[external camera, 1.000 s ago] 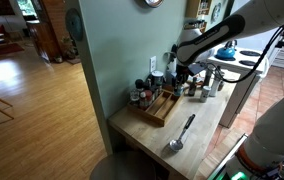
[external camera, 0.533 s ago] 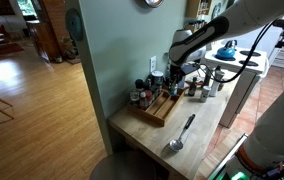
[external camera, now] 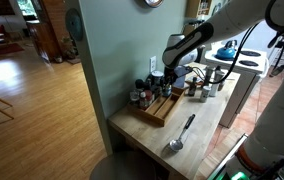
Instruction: Lift the glass jug with the golden lid and put it on the tray second row to the right
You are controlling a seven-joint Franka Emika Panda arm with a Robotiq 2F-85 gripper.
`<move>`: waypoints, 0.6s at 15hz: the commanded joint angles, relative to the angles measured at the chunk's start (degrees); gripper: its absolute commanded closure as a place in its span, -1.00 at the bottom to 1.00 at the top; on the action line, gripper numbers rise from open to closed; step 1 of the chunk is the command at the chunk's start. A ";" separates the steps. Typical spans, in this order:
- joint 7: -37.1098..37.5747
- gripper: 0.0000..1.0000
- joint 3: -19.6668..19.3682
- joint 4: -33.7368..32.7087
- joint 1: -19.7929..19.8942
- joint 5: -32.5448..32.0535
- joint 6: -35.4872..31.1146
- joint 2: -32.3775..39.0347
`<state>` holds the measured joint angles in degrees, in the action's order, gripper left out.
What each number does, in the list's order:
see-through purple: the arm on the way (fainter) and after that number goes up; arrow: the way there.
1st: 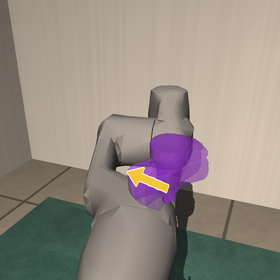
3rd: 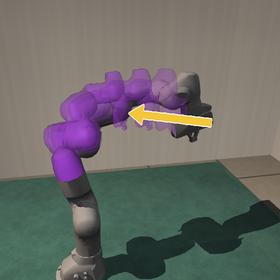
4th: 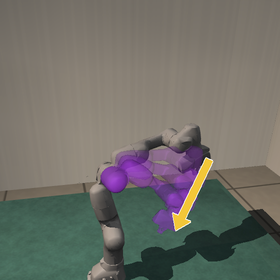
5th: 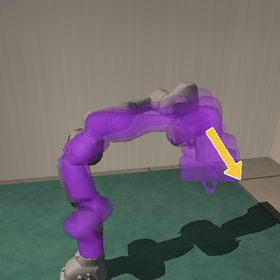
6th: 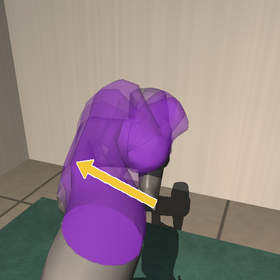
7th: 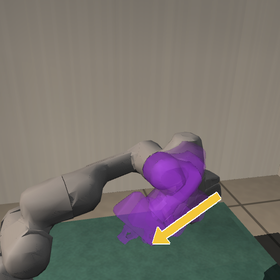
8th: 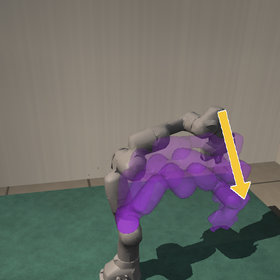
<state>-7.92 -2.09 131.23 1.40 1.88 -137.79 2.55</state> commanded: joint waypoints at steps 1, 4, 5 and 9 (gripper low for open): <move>1.06 0.21 0.35 -2.06 0.17 1.20 -1.47 3.01; 1.33 0.21 0.36 -3.00 0.26 0.91 -1.01 4.50; 1.33 0.21 0.35 -3.30 0.31 0.86 -0.88 4.96; 1.81 0.21 0.20 -3.70 0.42 0.28 -0.74 5.50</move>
<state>-7.26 -2.08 128.67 1.51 2.12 -138.35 6.32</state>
